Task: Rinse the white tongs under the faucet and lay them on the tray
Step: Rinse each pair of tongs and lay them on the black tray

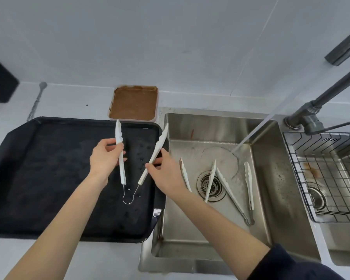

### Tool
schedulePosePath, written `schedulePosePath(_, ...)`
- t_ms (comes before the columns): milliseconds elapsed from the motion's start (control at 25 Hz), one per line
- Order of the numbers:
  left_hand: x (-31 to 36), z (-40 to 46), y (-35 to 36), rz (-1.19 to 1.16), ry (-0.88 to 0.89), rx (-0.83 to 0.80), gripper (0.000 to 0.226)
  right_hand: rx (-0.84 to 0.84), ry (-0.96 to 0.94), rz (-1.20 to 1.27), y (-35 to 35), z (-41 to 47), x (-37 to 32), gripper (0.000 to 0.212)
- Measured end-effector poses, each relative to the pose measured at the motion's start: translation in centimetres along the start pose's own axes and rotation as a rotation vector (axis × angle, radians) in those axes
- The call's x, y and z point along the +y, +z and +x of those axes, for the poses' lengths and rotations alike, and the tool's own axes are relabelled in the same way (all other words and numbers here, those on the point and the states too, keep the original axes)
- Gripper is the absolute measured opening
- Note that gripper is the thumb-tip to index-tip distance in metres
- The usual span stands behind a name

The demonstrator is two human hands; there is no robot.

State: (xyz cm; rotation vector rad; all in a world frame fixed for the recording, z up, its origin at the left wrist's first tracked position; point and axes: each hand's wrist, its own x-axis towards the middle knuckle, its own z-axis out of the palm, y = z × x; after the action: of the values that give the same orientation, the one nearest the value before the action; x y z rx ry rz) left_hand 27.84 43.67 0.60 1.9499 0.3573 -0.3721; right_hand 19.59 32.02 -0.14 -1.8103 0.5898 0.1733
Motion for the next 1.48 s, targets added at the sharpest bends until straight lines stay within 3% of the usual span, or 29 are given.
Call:
schedulePosePath(400, -1.2, 0.8, -0.3, 0.198, 0.006, 0.089, 0.037, -0.259, 0.02, -0.17, 1.3, 0.9, -0.3, 0.033)
schedulePosePath(840, -1.3, 1.3, -0.1, 0.345, 0.04, 0.07, 0.033, -0.284, 0.071, -0.174, 0.9, 0.8, -0.8, 0.037)
schedulePosePath(1120, 1.5, 0.3, 1.7, 0.562, 0.121, 0.092, 0.06, -0.157, 0.03, -0.083, -2.6, 0.1, -0.9, 0.048)
schedulePosePath(1480, 4.9, -4.4, 9.3, 0.393, 0.4, -0.249, 0.049, 0.082, 0.087, -0.112, -10.1, -0.9, 2.1, 0.044)
